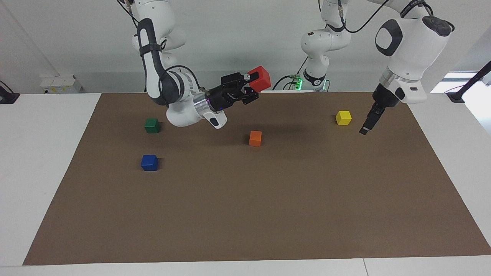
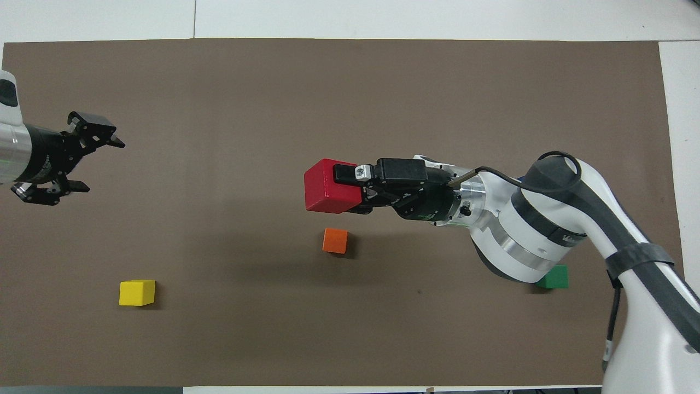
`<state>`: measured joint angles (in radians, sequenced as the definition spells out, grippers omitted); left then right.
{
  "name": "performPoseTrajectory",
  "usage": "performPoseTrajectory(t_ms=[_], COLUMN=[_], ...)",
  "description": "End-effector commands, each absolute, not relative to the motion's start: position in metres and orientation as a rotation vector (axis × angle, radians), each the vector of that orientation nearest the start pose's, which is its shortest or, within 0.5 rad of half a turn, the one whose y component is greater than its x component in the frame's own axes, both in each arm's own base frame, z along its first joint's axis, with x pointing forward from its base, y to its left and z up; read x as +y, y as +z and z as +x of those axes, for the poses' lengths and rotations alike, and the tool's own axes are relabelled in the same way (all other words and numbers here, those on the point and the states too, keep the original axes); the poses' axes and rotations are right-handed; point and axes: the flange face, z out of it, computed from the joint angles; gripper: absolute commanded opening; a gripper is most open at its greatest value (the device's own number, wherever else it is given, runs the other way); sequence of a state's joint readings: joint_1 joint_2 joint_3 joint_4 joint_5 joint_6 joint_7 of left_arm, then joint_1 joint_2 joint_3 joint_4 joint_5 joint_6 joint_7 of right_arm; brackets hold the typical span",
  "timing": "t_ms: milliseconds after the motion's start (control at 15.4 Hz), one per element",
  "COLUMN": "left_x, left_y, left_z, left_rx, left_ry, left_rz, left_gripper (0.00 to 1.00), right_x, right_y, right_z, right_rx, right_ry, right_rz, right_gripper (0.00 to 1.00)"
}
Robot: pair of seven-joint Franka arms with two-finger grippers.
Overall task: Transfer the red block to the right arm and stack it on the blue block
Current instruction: 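Open the left gripper and withdraw it while the right gripper pulls away, then carry the red cube with the right gripper over the blue cube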
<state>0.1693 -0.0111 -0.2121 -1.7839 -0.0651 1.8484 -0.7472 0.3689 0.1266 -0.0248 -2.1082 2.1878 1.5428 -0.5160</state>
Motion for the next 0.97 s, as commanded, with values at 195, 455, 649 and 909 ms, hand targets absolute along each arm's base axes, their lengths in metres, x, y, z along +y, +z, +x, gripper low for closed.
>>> performPoseTrajectory(t_ms=[195,455,649,909], left_x=[0.008,0.009,0.006,-0.007], left_y=[0.572,0.566,0.572,0.579], left_z=[0.595,0.562,0.556,0.561], left_rx=[-0.292,-0.23,-0.205,0.116], left_ry=[0.087,0.155,0.123,0.12], left_rz=[-2.971,-2.958,-2.96,-2.988], left_gripper=[1.0,1.0,1.0,1.0], right_x=[0.242,0.229,0.22,0.209], right_y=[0.488,0.48,0.487,0.512], right_z=[0.506,0.504,0.509,0.521], right_rx=[0.137,0.094,0.06,0.0], right_ry=[0.155,0.106,0.096,0.049], right_rz=[-1.428,-1.705,-1.915,-2.231], right_gripper=[0.0,0.0,0.0,0.0])
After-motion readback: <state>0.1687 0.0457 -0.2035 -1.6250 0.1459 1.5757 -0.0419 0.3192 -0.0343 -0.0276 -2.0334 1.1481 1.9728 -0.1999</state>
